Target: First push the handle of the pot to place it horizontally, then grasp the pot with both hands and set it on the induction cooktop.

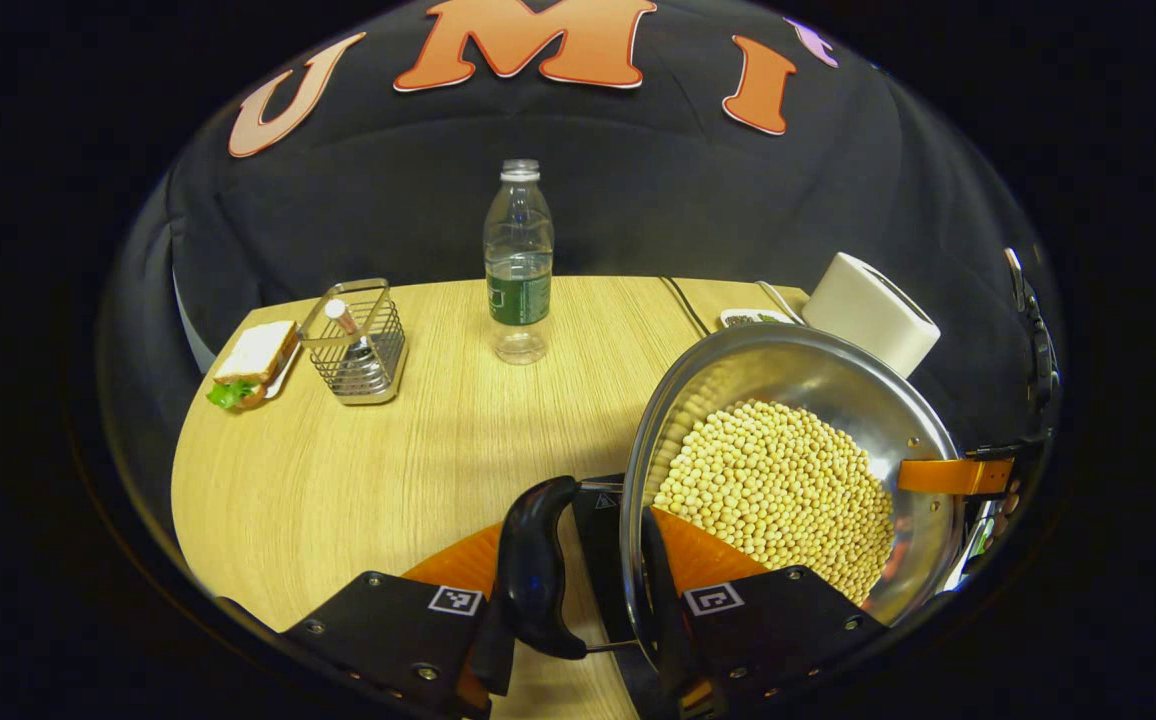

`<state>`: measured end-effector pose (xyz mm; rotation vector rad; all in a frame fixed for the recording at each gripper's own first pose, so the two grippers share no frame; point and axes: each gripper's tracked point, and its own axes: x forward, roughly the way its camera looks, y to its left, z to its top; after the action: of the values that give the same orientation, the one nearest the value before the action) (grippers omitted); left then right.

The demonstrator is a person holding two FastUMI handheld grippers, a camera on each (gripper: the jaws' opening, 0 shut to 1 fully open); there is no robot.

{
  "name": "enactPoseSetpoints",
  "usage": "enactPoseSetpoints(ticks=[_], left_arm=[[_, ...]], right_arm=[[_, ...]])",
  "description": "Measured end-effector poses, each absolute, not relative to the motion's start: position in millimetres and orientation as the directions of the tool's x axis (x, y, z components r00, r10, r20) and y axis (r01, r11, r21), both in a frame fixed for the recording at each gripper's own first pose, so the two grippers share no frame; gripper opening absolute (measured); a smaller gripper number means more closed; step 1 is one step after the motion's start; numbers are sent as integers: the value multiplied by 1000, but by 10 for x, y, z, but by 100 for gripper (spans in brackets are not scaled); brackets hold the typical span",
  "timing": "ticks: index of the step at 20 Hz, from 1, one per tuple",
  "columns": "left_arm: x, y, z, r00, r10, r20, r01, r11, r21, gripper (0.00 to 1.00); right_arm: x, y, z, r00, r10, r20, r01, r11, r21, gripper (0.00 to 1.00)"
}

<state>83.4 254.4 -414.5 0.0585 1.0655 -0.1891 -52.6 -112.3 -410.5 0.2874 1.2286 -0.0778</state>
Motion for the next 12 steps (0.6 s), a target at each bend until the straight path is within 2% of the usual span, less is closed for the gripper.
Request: enactPoseSetpoints(ticks=[1, 5, 7, 8, 9, 11, 12], left_arm=[[857, 2560, -4075, 462, -125, -878, 182, 982, -44, 62], [1036, 2663, -3819, 449, -122, -885, 174, 984, -47, 58], [1122, 2698, -3724, 443, -125, -888, 174, 983, -51, 62], [1157, 2714, -3656, 442, -125, -889, 180, 982, -49, 58], [1053, 2705, -3720, 429, -119, -895, 186, 982, -41, 58], [969, 2640, -3776, 418, -106, -902, 207, 978, -19, 69], [981, 2633, -3750, 423, -99, -901, 213, 977, -8, 70]], right_arm=[[-506, -1132, -4175, 329, 96, -940, 215, 961, 173, 53], [-440, -1093, -4265, 321, 102, -941, 213, 961, 177, 53], [-474, -1072, -4306, 314, 107, -944, 218, 959, 181, 53], [-492, -1098, -4307, 314, 110, -943, 227, 956, 187, 49], [-500, -1127, -4334, 315, 106, -943, 226, 957, 183, 55], [-485, -1150, -4315, 337, 67, -939, 212, 966, 146, 59], [-443, -1159, -4292, 357, 42, -933, 202, 972, 121, 64]])
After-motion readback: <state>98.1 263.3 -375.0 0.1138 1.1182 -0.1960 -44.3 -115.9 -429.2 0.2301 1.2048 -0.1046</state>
